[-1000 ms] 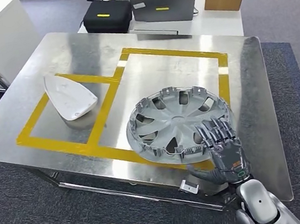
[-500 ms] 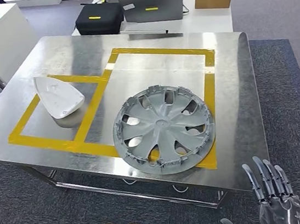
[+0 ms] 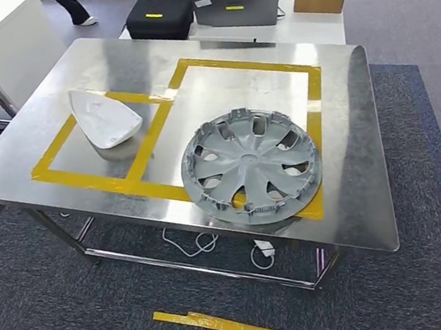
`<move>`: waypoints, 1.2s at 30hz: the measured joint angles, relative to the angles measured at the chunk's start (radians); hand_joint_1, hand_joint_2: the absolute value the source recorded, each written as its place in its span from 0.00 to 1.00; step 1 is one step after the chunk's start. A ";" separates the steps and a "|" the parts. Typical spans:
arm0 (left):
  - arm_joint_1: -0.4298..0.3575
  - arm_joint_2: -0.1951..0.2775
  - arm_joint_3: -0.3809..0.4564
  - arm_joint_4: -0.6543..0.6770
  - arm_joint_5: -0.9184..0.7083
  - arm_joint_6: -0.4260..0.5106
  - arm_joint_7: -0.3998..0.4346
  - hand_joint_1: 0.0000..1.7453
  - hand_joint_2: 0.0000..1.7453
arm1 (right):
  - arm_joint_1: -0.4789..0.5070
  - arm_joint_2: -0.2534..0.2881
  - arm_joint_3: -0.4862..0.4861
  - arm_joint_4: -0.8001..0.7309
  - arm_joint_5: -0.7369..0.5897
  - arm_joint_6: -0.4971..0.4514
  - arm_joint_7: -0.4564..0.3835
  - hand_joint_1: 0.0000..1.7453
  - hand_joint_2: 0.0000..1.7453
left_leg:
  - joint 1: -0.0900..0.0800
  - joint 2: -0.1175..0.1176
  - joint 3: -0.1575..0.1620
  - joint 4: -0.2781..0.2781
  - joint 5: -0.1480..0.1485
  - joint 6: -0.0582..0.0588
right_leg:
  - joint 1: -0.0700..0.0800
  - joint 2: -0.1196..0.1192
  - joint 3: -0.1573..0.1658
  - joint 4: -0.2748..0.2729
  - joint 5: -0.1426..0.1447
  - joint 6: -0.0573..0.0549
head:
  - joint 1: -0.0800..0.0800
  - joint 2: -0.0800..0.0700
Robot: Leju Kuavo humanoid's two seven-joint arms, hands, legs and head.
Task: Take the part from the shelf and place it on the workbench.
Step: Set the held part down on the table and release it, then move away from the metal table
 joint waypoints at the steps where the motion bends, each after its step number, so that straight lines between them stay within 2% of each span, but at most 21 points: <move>1: 0.000 -0.002 0.002 0.000 -0.001 0.001 0.001 0.00 0.00 | -0.023 0.033 -0.072 0.039 -0.052 0.000 0.010 0.00 0.00 | -0.003 0.005 -0.017 -0.001 0.013 0.004 | 0.001 0.000 -0.011 0.050 -0.060 0.001 | 0.002 0.000; 3: 0.000 -0.006 0.003 0.000 -0.005 0.004 0.002 0.00 0.00 | -0.078 0.083 -0.203 0.132 -0.151 0.000 0.018 0.00 0.00 | -0.009 0.015 -0.051 0.001 0.039 0.010 | 0.004 0.001 -0.020 0.169 -0.138 0.002 | 0.004 0.000; 4: 0.000 -0.008 0.003 0.000 -0.006 0.006 0.003 0.00 0.00 | -0.107 0.103 -0.263 0.187 -0.198 0.000 0.010 0.00 0.00 | -0.012 0.021 -0.068 0.004 0.050 0.012 | 0.006 0.001 -0.010 0.208 -0.135 0.002 | 0.005 0.000; 5: 0.000 -0.009 0.004 0.000 -0.008 0.008 0.004 0.00 0.00 | -0.142 0.119 -0.320 0.249 -0.233 0.000 -0.004 0.00 0.00 | -0.014 0.029 -0.085 0.008 0.061 0.013 | 0.008 0.000 0.011 0.219 -0.107 0.003 | 0.005 0.000; 7: -0.002 -0.013 0.006 0.000 -0.010 0.013 0.007 0.00 0.00 | -0.239 0.143 -0.446 0.409 -0.259 0.000 -0.040 0.00 0.00 | -0.017 0.050 -0.114 0.022 0.076 0.011 | 0.013 -0.017 0.104 0.141 -0.049 0.000 | 0.006 0.000; 9: -0.005 -0.019 0.009 0.000 -0.010 0.017 0.009 0.00 0.00 | -0.370 0.165 -0.603 0.610 -0.247 0.000 -0.074 0.00 0.00 | -0.019 0.072 -0.130 0.039 0.086 0.006 | 0.021 -0.059 0.225 -0.022 -0.065 -0.011 | 0.006 0.000; 11: -0.010 -0.025 0.011 0.000 -0.010 0.019 0.011 0.00 0.00 | -0.485 0.184 -0.765 0.814 -0.225 0.000 -0.086 0.00 0.00 | -0.019 0.093 -0.137 0.047 0.100 -0.002 | 0.028 -0.076 0.275 -0.117 -0.097 -0.028 | 0.005 0.000; 12: -0.010 -0.026 0.012 0.000 -0.010 0.021 0.013 0.00 0.00 | -0.529 0.190 -0.840 0.912 -0.209 0.000 -0.077 0.00 0.00 | -0.019 0.101 -0.140 0.047 0.108 -0.007 | 0.028 -0.068 0.271 -0.125 -0.094 -0.037 | 0.006 0.000; 14: -0.009 -0.027 0.013 -0.001 -0.010 0.025 0.016 0.00 0.00 | -0.598 0.196 -0.977 1.109 -0.142 0.000 -0.031 0.00 0.00 | -0.014 0.075 -0.147 0.064 0.083 -0.024 | 0.024 -0.052 0.251 -0.127 -0.070 -0.050 | 0.007 0.000; 17: -0.006 -0.025 0.019 -0.002 -0.009 0.032 0.018 0.00 0.00 | -0.679 0.199 -1.120 1.358 -0.011 0.000 0.046 0.00 0.00 | -0.003 0.012 -0.174 0.211 -0.064 -0.049 | 0.019 -0.020 0.205 -0.126 -0.028 -0.061 | 0.006 0.000; 19: -0.007 -0.025 0.021 -0.002 -0.010 0.033 0.018 0.00 0.00 | -0.713 0.198 -1.179 1.488 0.043 0.003 0.086 0.00 0.00 | 0.002 0.003 -0.178 0.307 -0.103 -0.055 | 0.019 0.002 0.172 -0.119 -0.002 -0.060 | 0.005 0.000; 21: -0.009 -0.025 0.021 -0.003 -0.010 0.034 0.018 0.00 0.00 | -0.735 0.197 -1.221 1.597 0.066 0.012 0.117 0.00 0.00 | 0.005 -0.002 -0.131 0.286 -0.058 -0.056 | 0.017 0.022 0.135 -0.106 0.021 -0.055 | 0.005 0.000; 23: -0.010 -0.025 0.022 -0.003 -0.011 0.036 0.017 0.00 0.00 | -0.751 0.196 -1.245 1.682 0.080 0.037 0.134 0.00 0.00 | 0.008 -0.035 -0.033 0.148 -0.018 -0.054 | 0.014 0.044 0.098 -0.091 0.041 -0.046 | 0.004 0.000; 25: -0.011 -0.026 0.023 -0.003 -0.014 0.038 0.017 0.00 0.00 | -0.764 0.194 -1.251 1.744 0.112 0.086 0.141 0.00 0.00 | 0.009 -0.071 0.042 0.023 -0.024 -0.044 | 0.013 0.065 0.074 -0.083 0.063 -0.034 | 0.004 0.000; 26: -0.012 -0.026 0.023 -0.003 -0.016 0.040 0.016 0.00 0.00 | -0.768 0.193 -1.251 1.767 0.129 0.115 0.140 0.00 0.00 | 0.007 -0.075 0.053 -0.002 -0.030 -0.038 | 0.013 0.074 0.067 -0.083 0.074 -0.028 | 0.003 0.000; 28: -0.013 -0.028 0.023 -0.003 -0.022 0.042 0.016 0.00 0.00 | -0.771 0.190 -1.248 1.808 0.160 0.178 0.136 0.00 0.00 | 0.006 -0.058 0.040 -0.007 -0.017 -0.023 | 0.010 0.087 0.057 -0.088 0.095 -0.015 | 0.002 0.000; 29: -0.015 -0.029 0.023 -0.003 -0.025 0.043 0.016 0.00 0.00 | -0.771 0.188 -1.246 1.824 0.173 0.202 0.135 0.00 0.00 | 0.006 -0.047 0.028 -0.007 -0.005 -0.014 | 0.009 0.079 0.048 -0.082 0.086 -0.012 | 0.001 0.000; 31: -0.016 -0.030 0.023 -0.003 -0.033 0.045 0.017 0.00 0.00 | -0.773 0.185 -1.236 1.854 0.194 0.239 0.136 0.00 0.00 | 0.008 -0.024 -0.006 -0.010 0.023 0.002 | 0.008 0.043 0.016 -0.018 0.006 -0.009 | 0.005 0.000; 33: -0.014 -0.030 0.023 -0.003 -0.038 0.045 0.017 0.00 0.00 | -0.777 0.182 -1.226 1.877 0.207 0.268 0.136 0.00 0.00 | 0.003 -0.003 -0.043 -0.008 0.051 0.006 | 0.007 0.013 -0.015 0.111 -0.103 -0.005 | 0.009 0.000; 34: -0.014 -0.029 0.023 -0.003 -0.039 0.045 0.017 0.00 0.00 | -0.778 0.180 -1.221 1.886 0.211 0.279 0.135 0.00 0.00 | 0.001 0.007 -0.063 -0.006 0.064 0.006 | 0.007 0.009 -0.019 0.172 -0.126 -0.003 | 0.009 0.000; 36: -0.014 -0.028 0.023 -0.003 -0.040 0.044 0.017 0.00 0.00 | -0.779 0.175 -1.210 1.899 0.224 0.298 0.134 0.00 0.00 | -0.002 0.023 -0.104 0.001 0.091 0.003 | 0.007 0.006 0.013 0.222 -0.092 -0.001 | 0.009 0.000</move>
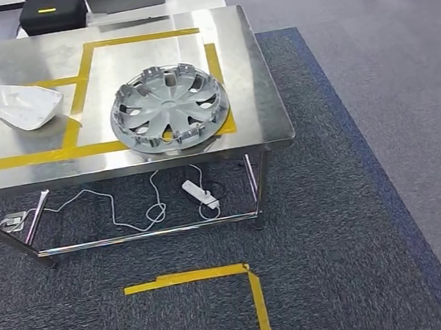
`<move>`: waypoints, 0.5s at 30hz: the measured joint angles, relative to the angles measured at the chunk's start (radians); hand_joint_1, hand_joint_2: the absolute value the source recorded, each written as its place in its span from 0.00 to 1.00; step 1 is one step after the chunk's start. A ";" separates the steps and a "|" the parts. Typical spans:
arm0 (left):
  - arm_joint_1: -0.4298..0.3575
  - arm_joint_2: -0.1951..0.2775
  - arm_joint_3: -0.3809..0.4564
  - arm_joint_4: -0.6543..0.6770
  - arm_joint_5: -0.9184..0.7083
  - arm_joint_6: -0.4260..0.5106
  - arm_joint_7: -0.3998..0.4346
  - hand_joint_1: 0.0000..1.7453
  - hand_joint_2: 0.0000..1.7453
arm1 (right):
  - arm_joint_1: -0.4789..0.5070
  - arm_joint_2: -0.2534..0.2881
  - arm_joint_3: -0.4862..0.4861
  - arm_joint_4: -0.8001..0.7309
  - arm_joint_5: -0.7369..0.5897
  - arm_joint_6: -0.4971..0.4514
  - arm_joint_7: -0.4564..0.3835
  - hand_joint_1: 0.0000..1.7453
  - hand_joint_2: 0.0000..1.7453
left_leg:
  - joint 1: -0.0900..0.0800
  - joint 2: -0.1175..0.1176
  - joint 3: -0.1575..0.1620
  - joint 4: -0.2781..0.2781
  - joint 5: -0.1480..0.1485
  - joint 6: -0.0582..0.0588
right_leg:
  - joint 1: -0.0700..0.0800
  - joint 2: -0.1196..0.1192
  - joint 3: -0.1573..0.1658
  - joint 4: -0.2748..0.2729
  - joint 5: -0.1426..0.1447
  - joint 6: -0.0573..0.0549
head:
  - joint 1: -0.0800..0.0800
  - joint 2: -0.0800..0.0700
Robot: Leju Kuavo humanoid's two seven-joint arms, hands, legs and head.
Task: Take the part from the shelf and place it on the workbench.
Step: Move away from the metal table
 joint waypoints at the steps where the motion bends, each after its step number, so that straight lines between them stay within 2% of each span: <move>1: -0.001 0.000 0.000 0.000 0.000 0.000 0.001 0.00 0.00 | 0.000 -0.002 0.006 0.005 0.006 0.006 0.000 0.00 0.00 | -0.001 0.004 -0.020 0.005 0.012 -0.002 | 0.000 -0.001 0.040 -0.025 0.032 -0.002 | 0.000 0.000; 2: -0.002 0.000 0.000 0.000 -0.001 0.000 0.001 0.00 0.00 | 0.000 -0.004 0.010 0.009 0.010 0.010 -0.002 0.00 0.00 | -0.001 0.006 -0.036 0.011 0.023 -0.005 | 0.001 -0.003 0.098 -0.083 0.048 -0.005 | 0.000 0.000; 3: -0.003 0.000 0.000 0.000 -0.001 0.000 0.002 0.00 0.00 | -0.002 -0.006 0.015 0.011 0.012 0.013 -0.005 0.00 0.00 | -0.003 0.007 -0.050 0.018 0.033 -0.009 | 0.003 -0.006 0.170 -0.170 0.044 -0.009 | 0.001 0.000; 4: -0.004 0.000 0.000 0.000 -0.001 0.000 0.002 0.00 0.00 | -0.005 -0.008 0.018 0.013 0.011 0.016 -0.009 0.00 0.00 | -0.004 0.007 -0.061 0.026 0.044 -0.013 | 0.005 -0.008 0.231 -0.256 0.023 -0.014 | 0.001 0.000; 5: -0.005 0.000 0.000 0.000 -0.001 0.002 0.003 0.00 0.00 | -0.008 -0.009 0.021 0.015 0.010 0.019 -0.016 0.00 0.00 | -0.004 0.008 -0.069 0.031 0.055 -0.017 | 0.008 -0.009 0.272 -0.319 0.001 -0.018 | 0.001 0.000; 6: -0.005 0.000 0.000 0.000 -0.001 0.003 0.003 0.00 0.00 | -0.010 -0.009 0.024 0.018 0.008 0.021 -0.022 0.00 0.00 | -0.004 0.009 -0.075 0.032 0.067 -0.023 | 0.010 -0.009 0.289 -0.354 -0.010 -0.022 | 0.002 0.000; 7: -0.004 0.000 0.000 0.000 -0.001 0.004 0.003 0.00 0.00 | -0.010 -0.009 0.025 0.021 0.007 0.023 -0.027 0.00 0.00 | -0.002 0.010 -0.080 0.032 0.080 -0.028 | 0.010 -0.009 0.280 -0.360 -0.010 -0.028 | 0.002 0.000; 8: -0.002 0.000 0.000 0.000 -0.001 0.004 0.003 0.00 0.00 | -0.009 -0.009 0.026 0.024 0.006 0.024 -0.031 0.00 0.00 | 0.000 0.006 -0.085 0.034 0.077 -0.035 | 0.010 -0.010 0.268 -0.355 0.000 -0.036 | 0.004 0.000; 9: -0.001 0.001 0.000 0.000 0.000 0.005 0.003 0.00 0.00 | -0.008 -0.009 0.027 0.026 0.005 0.024 -0.034 0.00 0.00 | 0.002 -0.001 -0.092 0.049 0.051 -0.043 | 0.008 -0.012 0.255 -0.354 0.012 -0.045 | 0.004 0.000; 10: 0.001 0.001 0.000 0.000 0.000 0.005 0.003 0.00 0.00 | -0.006 -0.009 0.028 0.028 0.004 0.024 -0.035 0.00 0.00 | 0.005 -0.009 -0.102 0.085 0.005 -0.050 | 0.006 -0.014 0.240 -0.354 0.027 -0.052 | 0.004 0.000; 12: 0.002 0.002 0.000 0.000 0.001 0.005 0.003 0.00 0.00 | -0.005 -0.009 0.029 0.030 0.003 0.024 -0.036 0.00 0.00 | 0.010 -0.019 -0.121 0.209 -0.109 -0.063 | 0.006 -0.016 0.206 -0.352 0.054 -0.059 | 0.000 0.000; 13: 0.002 0.003 0.000 0.000 0.001 0.005 0.003 0.00 0.00 | -0.005 -0.009 0.029 0.030 0.002 0.024 -0.036 0.00 0.00 | 0.012 -0.020 -0.125 0.272 -0.140 -0.068 | 0.007 -0.016 0.190 -0.349 0.068 -0.058 | -0.001 0.000; 14: 0.001 0.004 0.000 0.000 0.001 0.005 0.003 0.00 0.00 | -0.005 -0.009 0.029 0.031 0.002 0.024 -0.036 0.00 0.00 | 0.014 -0.020 -0.119 0.313 -0.143 -0.070 | 0.007 -0.015 0.173 -0.344 0.080 -0.057 | 0.000 0.000; 15: 0.001 0.004 0.000 0.000 0.001 0.005 0.003 0.00 0.00 | -0.005 -0.009 0.029 0.032 0.002 0.024 -0.036 0.00 0.00 | 0.016 -0.021 -0.100 0.322 -0.125 -0.071 | 0.006 -0.015 0.155 -0.336 0.091 -0.055 | 0.000 0.000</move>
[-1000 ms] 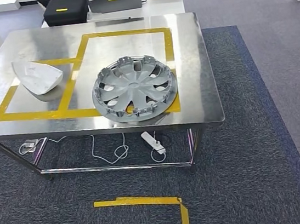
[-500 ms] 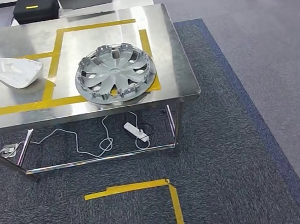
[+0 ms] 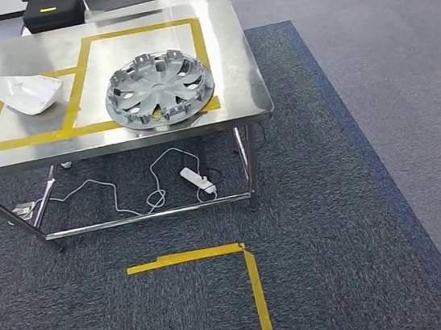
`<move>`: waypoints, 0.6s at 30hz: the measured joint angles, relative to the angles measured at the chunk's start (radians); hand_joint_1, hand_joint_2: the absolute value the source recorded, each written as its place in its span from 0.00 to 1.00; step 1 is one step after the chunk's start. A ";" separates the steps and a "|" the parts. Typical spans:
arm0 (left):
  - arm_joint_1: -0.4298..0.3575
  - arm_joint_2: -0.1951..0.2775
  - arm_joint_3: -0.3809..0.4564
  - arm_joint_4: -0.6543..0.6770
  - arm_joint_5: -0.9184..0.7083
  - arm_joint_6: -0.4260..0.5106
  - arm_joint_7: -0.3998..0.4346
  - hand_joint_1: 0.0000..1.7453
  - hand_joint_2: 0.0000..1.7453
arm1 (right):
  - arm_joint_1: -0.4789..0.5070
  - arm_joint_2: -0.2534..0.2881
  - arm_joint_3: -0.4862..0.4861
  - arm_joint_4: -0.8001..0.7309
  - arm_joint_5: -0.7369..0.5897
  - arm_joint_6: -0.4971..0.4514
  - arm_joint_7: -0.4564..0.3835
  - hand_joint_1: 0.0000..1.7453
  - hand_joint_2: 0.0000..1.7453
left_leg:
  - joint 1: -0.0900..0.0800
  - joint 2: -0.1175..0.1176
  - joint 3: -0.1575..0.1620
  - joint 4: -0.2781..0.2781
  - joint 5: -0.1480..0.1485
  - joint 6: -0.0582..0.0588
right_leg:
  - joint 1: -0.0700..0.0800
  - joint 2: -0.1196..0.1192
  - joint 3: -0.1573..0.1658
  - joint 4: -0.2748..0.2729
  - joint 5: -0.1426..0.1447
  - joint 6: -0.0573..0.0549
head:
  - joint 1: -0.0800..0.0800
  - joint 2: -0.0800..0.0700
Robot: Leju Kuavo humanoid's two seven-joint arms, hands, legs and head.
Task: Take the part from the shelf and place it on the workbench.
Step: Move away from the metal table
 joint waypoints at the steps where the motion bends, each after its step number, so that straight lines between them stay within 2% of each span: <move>1: 0.000 0.000 0.000 0.000 0.000 0.000 0.000 0.00 0.00 | 0.000 0.000 0.000 0.001 0.000 0.000 0.000 0.00 0.00 | 0.002 -0.001 0.037 -0.030 0.028 0.000 | 0.000 0.001 -0.019 0.009 0.010 0.003 | 0.000 0.000; 2: 0.000 0.000 0.000 0.000 0.000 0.000 0.000 0.00 0.00 | -0.001 0.000 0.000 0.002 0.000 0.000 0.000 0.00 0.00 | 0.004 -0.003 0.089 -0.092 0.049 0.002 | -0.001 0.002 -0.037 0.018 0.019 0.006 | 0.000 0.000; 4: -0.002 0.001 0.000 0.000 -0.001 0.000 0.000 0.00 0.00 | -0.002 0.000 0.000 0.003 0.000 0.000 0.000 0.00 0.00 | 0.003 -0.010 0.190 -0.242 0.044 0.010 | 0.000 0.006 -0.066 0.033 0.034 0.016 | 0.000 0.000; 5: -0.003 0.000 0.000 0.000 -0.001 0.000 0.000 0.00 0.00 | -0.002 0.000 0.001 0.004 0.001 0.000 -0.001 0.00 0.00 | 0.001 -0.013 0.216 -0.289 0.032 0.015 | 0.000 0.007 -0.074 0.037 0.042 0.022 | 0.000 0.000; 6: -0.003 0.000 0.000 0.000 -0.001 0.000 0.000 0.00 0.00 | -0.002 0.000 0.001 0.004 0.004 0.000 -0.002 0.00 0.00 | -0.001 -0.014 0.223 -0.311 0.025 0.022 | 0.000 0.007 -0.079 0.038 0.051 0.029 | 0.000 0.000; 8: -0.003 -0.001 0.000 0.000 0.000 0.002 -0.001 0.00 0.00 | 0.001 0.000 0.005 0.005 0.018 -0.004 -0.006 0.00 0.00 | -0.004 -0.013 0.206 -0.316 0.040 0.038 | -0.003 0.007 -0.086 0.039 0.059 0.043 | 0.000 0.000; 9: -0.003 -0.001 0.000 0.000 0.001 0.002 -0.001 0.00 0.00 | 0.002 0.000 0.009 0.005 0.026 -0.008 -0.008 0.00 0.00 | -0.004 -0.012 0.195 -0.317 0.051 0.047 | -0.005 0.007 -0.095 0.052 0.039 0.048 | 0.000 0.000; 10: -0.003 -0.002 0.000 0.000 0.002 0.003 -0.002 0.00 0.00 | 0.003 0.000 0.013 0.005 0.034 -0.011 -0.010 0.00 0.00 | -0.003 -0.012 0.182 -0.319 0.064 0.056 | -0.006 0.008 -0.108 0.083 0.000 0.050 | 0.001 0.000; 12: -0.003 -0.003 0.000 0.000 0.006 0.005 -0.003 0.00 0.00 | 0.002 0.000 0.023 0.005 0.044 -0.016 -0.017 0.00 0.00 | -0.006 -0.015 0.151 -0.319 0.090 0.066 | -0.006 0.009 -0.141 0.197 -0.109 0.052 | 0.003 0.000; 13: -0.003 -0.003 0.000 0.000 0.008 0.006 -0.003 0.00 0.00 | 0.002 0.000 0.027 0.005 0.046 -0.017 -0.022 0.00 0.00 | -0.009 -0.017 0.133 -0.318 0.104 0.068 | -0.006 0.009 -0.152 0.259 -0.145 0.052 | 0.003 0.000; 14: -0.002 -0.003 0.000 0.000 0.010 0.006 -0.004 0.00 0.00 | 0.001 0.000 0.030 0.005 0.048 -0.017 -0.029 0.00 0.00 | -0.011 -0.021 0.115 -0.316 0.118 0.068 | -0.005 0.009 -0.152 0.302 -0.155 0.051 | 0.003 0.000; 15: -0.002 -0.003 0.000 0.000 0.011 0.007 -0.004 0.00 0.00 | 0.001 0.000 0.033 0.005 0.049 -0.017 -0.036 0.00 0.00 | -0.014 -0.025 0.096 -0.314 0.131 0.067 | -0.004 0.009 -0.138 0.318 -0.140 0.049 | 0.003 0.000; 16: -0.002 -0.003 0.000 0.000 0.014 0.007 -0.004 0.00 0.00 | 0.002 0.000 0.036 0.005 0.050 -0.017 -0.044 0.00 0.00 | -0.016 -0.032 0.078 -0.312 0.144 0.065 | -0.003 0.012 -0.109 0.301 -0.109 0.045 | 0.002 0.000; 17: -0.002 -0.003 0.001 0.000 0.016 0.008 -0.005 0.00 0.00 | 0.002 0.000 0.039 0.005 0.052 -0.017 -0.052 0.00 0.00 | -0.017 -0.039 0.062 -0.310 0.157 0.063 | -0.001 0.022 -0.064 0.252 -0.079 0.039 | 0.002 0.000; 18: -0.003 -0.004 0.001 0.000 0.018 0.008 -0.005 0.00 0.00 | 0.002 0.000 0.042 0.005 0.053 -0.016 -0.059 0.00 0.00 | -0.018 -0.047 0.048 -0.308 0.169 0.060 | 0.002 0.043 -0.006 0.181 -0.066 0.031 | 0.002 0.000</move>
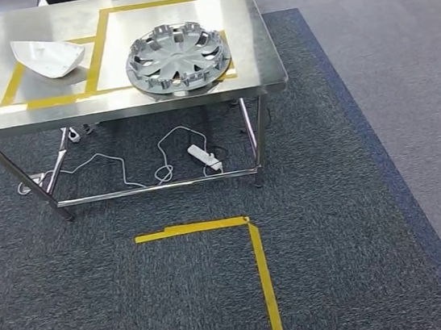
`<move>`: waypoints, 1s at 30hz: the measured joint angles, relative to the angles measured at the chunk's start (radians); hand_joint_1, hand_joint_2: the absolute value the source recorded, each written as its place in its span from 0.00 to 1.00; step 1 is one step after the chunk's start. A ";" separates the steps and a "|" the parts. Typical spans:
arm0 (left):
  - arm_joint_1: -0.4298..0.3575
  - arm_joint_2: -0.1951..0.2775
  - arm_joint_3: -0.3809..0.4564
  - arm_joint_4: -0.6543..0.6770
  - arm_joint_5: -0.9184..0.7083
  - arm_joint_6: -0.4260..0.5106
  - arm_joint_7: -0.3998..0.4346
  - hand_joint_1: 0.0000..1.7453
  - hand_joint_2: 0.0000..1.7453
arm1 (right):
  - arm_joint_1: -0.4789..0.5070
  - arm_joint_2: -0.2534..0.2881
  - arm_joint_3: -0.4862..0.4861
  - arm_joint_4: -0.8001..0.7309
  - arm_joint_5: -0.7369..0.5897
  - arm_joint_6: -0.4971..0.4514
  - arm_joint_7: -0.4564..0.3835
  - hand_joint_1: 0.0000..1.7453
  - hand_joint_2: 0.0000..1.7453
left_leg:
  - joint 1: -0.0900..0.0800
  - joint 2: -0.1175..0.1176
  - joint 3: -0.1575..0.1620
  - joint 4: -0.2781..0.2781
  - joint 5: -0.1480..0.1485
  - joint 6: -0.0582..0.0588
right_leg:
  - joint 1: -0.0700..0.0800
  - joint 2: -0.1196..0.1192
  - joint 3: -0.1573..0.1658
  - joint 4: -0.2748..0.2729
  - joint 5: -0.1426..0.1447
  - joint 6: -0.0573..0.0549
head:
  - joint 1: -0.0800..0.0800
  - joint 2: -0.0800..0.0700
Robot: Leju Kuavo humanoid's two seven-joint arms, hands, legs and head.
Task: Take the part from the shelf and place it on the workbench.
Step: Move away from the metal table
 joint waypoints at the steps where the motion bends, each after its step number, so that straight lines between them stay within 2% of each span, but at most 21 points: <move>1: -0.001 -0.001 0.000 0.000 0.001 0.000 -0.001 0.00 0.00 | 0.000 0.000 0.003 0.000 0.002 0.001 -0.006 0.00 0.00 | -0.002 -0.008 -0.012 0.003 0.012 -0.003 | 0.001 0.022 0.058 -0.082 -0.003 -0.007 | -0.001 0.000; 3: -0.003 -0.002 0.001 0.000 0.005 0.000 -0.004 0.00 0.00 | 0.001 0.000 0.008 0.000 0.005 0.004 -0.015 0.00 0.00 | -0.002 -0.025 -0.027 0.003 0.037 -0.011 | 0.005 0.048 0.122 -0.186 -0.027 -0.014 | 0.000 0.000; 5: 0.000 -0.001 0.003 -0.001 0.010 0.001 -0.008 0.00 0.00 | 0.003 0.001 0.010 0.000 0.007 0.008 -0.022 0.00 0.00 | 0.000 -0.043 -0.037 0.000 0.057 -0.022 | 0.006 0.029 0.118 -0.203 -0.022 -0.021 | 0.001 0.000; 6: 0.002 0.000 0.005 -0.001 0.013 0.002 -0.009 0.00 0.00 | 0.005 0.002 0.011 0.001 0.009 0.010 -0.025 0.00 0.00 | 0.001 -0.039 -0.043 0.006 0.046 -0.028 | 0.004 0.015 0.110 -0.203 -0.013 -0.027 | 0.000 0.000; 7: 0.004 0.000 0.006 -0.001 0.016 0.002 -0.010 0.00 0.00 | 0.007 0.003 0.012 0.001 0.010 0.011 -0.028 0.00 0.00 | 0.002 -0.028 -0.051 0.030 0.014 -0.036 | 0.002 -0.001 0.101 -0.204 -0.003 -0.034 | -0.003 0.000; 9: 0.005 0.000 0.010 -0.001 0.021 0.003 -0.011 0.00 0.00 | 0.013 0.004 0.014 0.001 0.013 0.011 -0.035 0.00 0.00 | 0.009 0.008 -0.076 0.139 -0.093 -0.052 | 0.000 -0.033 0.081 -0.202 0.016 -0.043 | -0.008 0.000; 10: 0.005 0.000 0.012 -0.001 0.023 0.003 -0.012 0.00 0.00 | 0.015 0.004 0.015 0.001 0.015 0.012 -0.039 0.00 0.00 | 0.014 0.017 -0.087 0.210 -0.138 -0.060 | 0.000 -0.050 0.069 -0.198 0.023 -0.043 | -0.010 0.000; 11: 0.005 0.001 0.013 -0.001 0.024 0.003 -0.012 0.00 0.00 | 0.017 0.005 0.016 0.001 0.017 0.012 -0.042 0.00 0.00 | 0.020 0.022 -0.092 0.268 -0.160 -0.067 | -0.001 -0.067 0.058 -0.193 0.030 -0.041 | -0.010 0.000; 12: 0.005 0.001 0.014 -0.001 0.026 0.004 -0.012 0.00 0.00 | 0.017 0.005 0.017 0.001 0.019 0.014 -0.044 0.00 0.00 | 0.026 0.025 -0.085 0.299 -0.157 -0.074 | -0.002 -0.083 0.044 -0.185 0.035 -0.038 | -0.010 0.000; 13: 0.005 0.001 0.015 -0.001 0.028 0.004 -0.012 0.00 0.00 | 0.017 0.005 0.019 0.001 0.020 0.016 -0.047 0.00 0.00 | 0.032 0.029 -0.061 0.293 -0.135 -0.081 | -0.004 -0.098 0.030 -0.176 0.040 -0.034 | -0.010 0.000; 14: 0.006 0.001 0.016 -0.001 0.030 0.004 -0.013 0.00 0.00 | 0.016 0.006 0.021 0.001 0.021 0.018 -0.049 0.00 0.00 | 0.037 0.038 -0.022 0.253 -0.107 -0.086 | -0.006 -0.111 0.016 -0.164 0.044 -0.030 | -0.010 0.000; 16: 0.005 0.000 0.018 -0.001 0.031 0.004 -0.014 0.00 0.00 | 0.016 0.007 0.025 0.001 0.023 0.021 -0.053 0.00 0.00 | 0.036 0.077 0.063 0.131 -0.091 -0.091 | -0.007 -0.132 -0.011 -0.142 0.048 -0.019 | -0.012 0.000; 18: 0.005 -0.001 0.019 -0.002 0.032 0.005 -0.015 0.00 0.00 | 0.015 0.009 0.027 0.000 0.025 0.023 -0.057 0.00 0.00 | 0.028 0.101 0.097 0.063 -0.110 -0.080 | -0.003 -0.149 -0.025 -0.129 0.053 -0.005 | -0.015 0.000; 20: 0.007 -0.001 0.022 -0.002 0.040 0.009 -0.017 0.00 0.00 | 0.015 0.011 0.030 0.000 0.026 0.024 -0.062 0.00 0.00 | 0.026 0.086 0.090 0.050 -0.113 -0.059 | -0.003 -0.163 -0.033 -0.124 0.060 0.010 | -0.015 0.000; 21: 0.007 -0.001 0.027 -0.002 0.055 0.015 -0.019 0.00 0.00 | 0.015 0.012 0.032 0.000 0.025 0.024 -0.064 0.00 0.00 | 0.026 0.077 0.082 0.046 -0.110 -0.049 | -0.005 -0.152 -0.040 -0.117 0.051 0.016 | -0.015 0.000; 22: 0.006 -0.002 0.035 -0.004 0.077 0.024 -0.022 0.00 0.00 | 0.015 0.012 0.033 0.000 0.023 0.024 -0.066 0.00 0.00 | 0.027 0.068 0.073 0.043 -0.104 -0.036 | -0.007 -0.130 -0.051 -0.097 0.027 0.020 | -0.014 0.000; 24: 0.003 -0.003 0.061 -0.009 0.126 0.041 -0.030 0.00 0.00 | 0.017 0.013 0.033 -0.001 0.018 0.024 -0.070 0.00 0.00 | 0.024 0.050 0.050 0.042 -0.087 -0.013 | -0.008 -0.067 -0.087 -0.002 -0.059 0.021 | -0.012 0.000; 26: 0.002 -0.002 0.084 -0.015 0.147 0.044 -0.035 0.00 0.00 | 0.020 0.013 0.033 -0.002 0.016 0.024 -0.073 0.00 0.00 | 0.015 0.028 0.025 0.042 -0.069 0.000 | -0.004 -0.039 -0.122 0.121 -0.121 0.015 | -0.011 0.000; 27: 0.003 -0.002 0.091 -0.017 0.150 0.043 -0.037 0.00 0.00 | 0.021 0.013 0.033 -0.003 0.016 0.024 -0.075 0.00 0.00 | 0.010 0.016 0.014 0.042 -0.060 0.004 | -0.002 -0.036 -0.125 0.151 -0.121 0.010 | -0.011 0.000; 28: 0.003 -0.002 0.097 -0.019 0.151 0.042 -0.037 0.00 0.00 | 0.021 0.013 0.033 -0.003 0.016 0.024 -0.076 0.00 0.00 | 0.005 0.004 0.004 0.042 -0.051 0.005 | 0.002 -0.034 -0.112 0.147 -0.101 0.002 | -0.012 0.000; 30: 0.002 -0.003 0.107 -0.021 0.154 0.042 -0.038 0.00 0.00 | 0.021 0.014 0.033 -0.005 0.016 0.025 -0.077 0.00 0.00 | -0.002 -0.020 -0.012 0.042 -0.034 0.006 | 0.011 -0.011 -0.037 0.038 -0.039 -0.020 | -0.012 0.000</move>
